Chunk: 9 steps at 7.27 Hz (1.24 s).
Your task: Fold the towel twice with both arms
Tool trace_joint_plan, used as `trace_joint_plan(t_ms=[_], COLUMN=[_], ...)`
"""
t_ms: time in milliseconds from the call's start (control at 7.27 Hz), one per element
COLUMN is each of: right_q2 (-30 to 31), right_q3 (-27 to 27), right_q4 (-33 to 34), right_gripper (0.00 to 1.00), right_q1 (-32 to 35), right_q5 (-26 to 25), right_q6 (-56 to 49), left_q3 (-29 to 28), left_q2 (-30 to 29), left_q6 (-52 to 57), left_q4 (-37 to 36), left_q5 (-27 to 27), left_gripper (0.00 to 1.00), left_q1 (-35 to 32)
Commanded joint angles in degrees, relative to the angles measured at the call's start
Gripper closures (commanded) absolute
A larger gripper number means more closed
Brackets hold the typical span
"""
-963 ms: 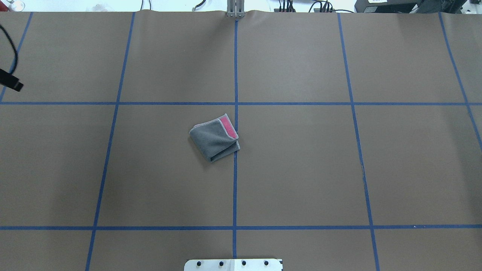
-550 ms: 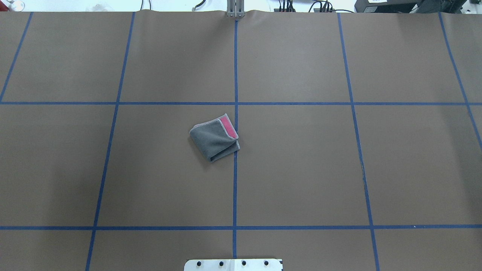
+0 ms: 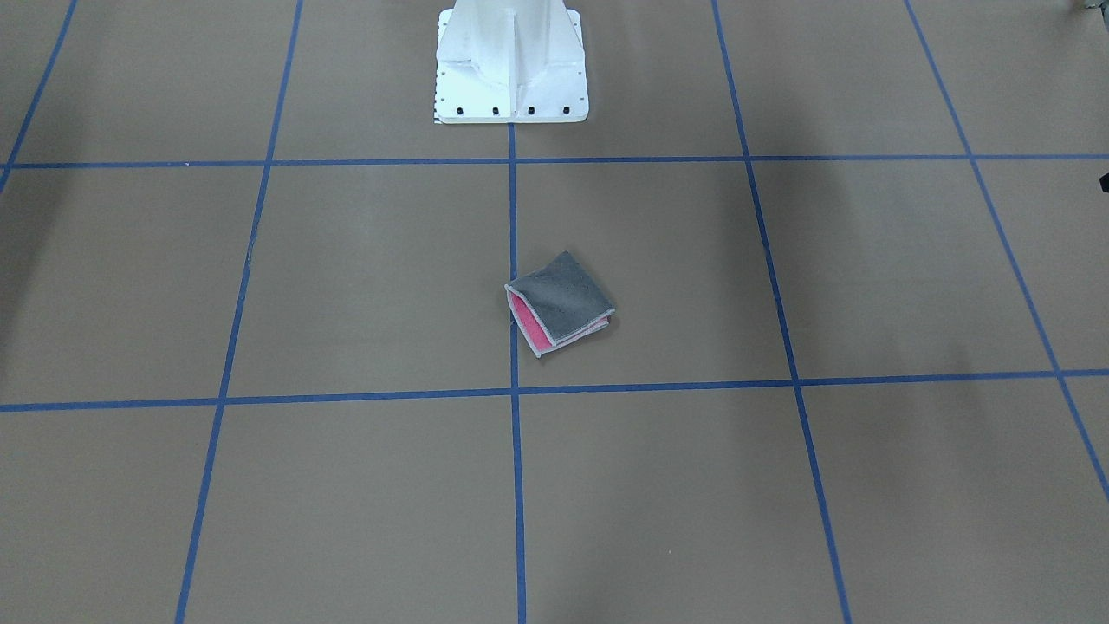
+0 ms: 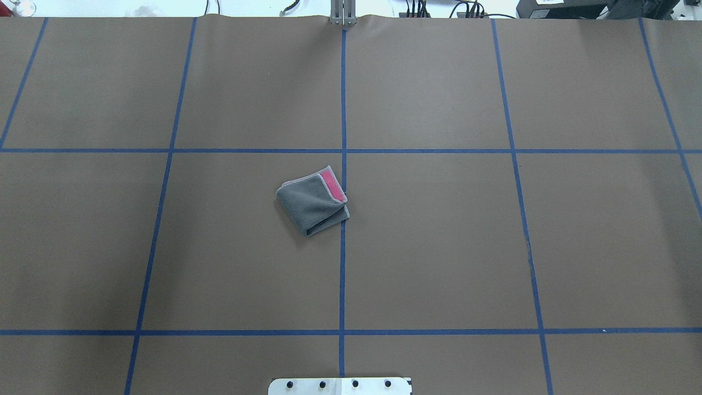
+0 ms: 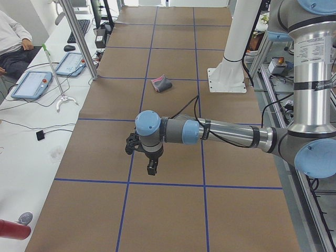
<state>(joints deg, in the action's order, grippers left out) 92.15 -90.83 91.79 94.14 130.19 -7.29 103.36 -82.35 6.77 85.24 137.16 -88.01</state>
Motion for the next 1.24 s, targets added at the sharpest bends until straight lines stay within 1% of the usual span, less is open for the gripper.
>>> trace_joint_plan(t_ms=[0, 275, 413, 550, 825, 1100], right_q2=[0.1, 0.2, 0.2, 0.1, 0.3, 3.0], right_q3=[0.2, 0.3, 0.4, 0.0, 0.2, -0.2], right_q4=[-0.1, 0.0, 0.1, 0.1, 0.1, -0.2], right_gripper=[0.00, 0.00, 0.00, 0.00, 0.00, 0.00], right_q1=[0.0, 0.0, 0.0, 0.0, 0.0, 0.0], right_q5=[0.2, 0.4, 0.8, 1.1, 6.5, 5.8], right_q6=[0.0, 0.2, 0.3, 0.4, 0.6, -0.1], left_q3=[0.9, 0.3, 0.0, -1.6, -1.1, -1.6], left_q2=[5.3, 5.0, 5.0, 4.6, 4.6, 4.8], left_q6=[2.8, -2.4, -2.5, -2.5, -2.0, -1.9], left_q4=[3.7, 3.9, 3.8, 4.2, 4.2, 4.8], left_q5=[0.6, 0.0, 0.1, 0.5, 0.4, 0.0], left_gripper=[0.00, 0.00, 0.00, 0.00, 0.00, 0.00], left_q1=[-4.1, -3.9, -3.9, -3.8, -3.8, -3.8])
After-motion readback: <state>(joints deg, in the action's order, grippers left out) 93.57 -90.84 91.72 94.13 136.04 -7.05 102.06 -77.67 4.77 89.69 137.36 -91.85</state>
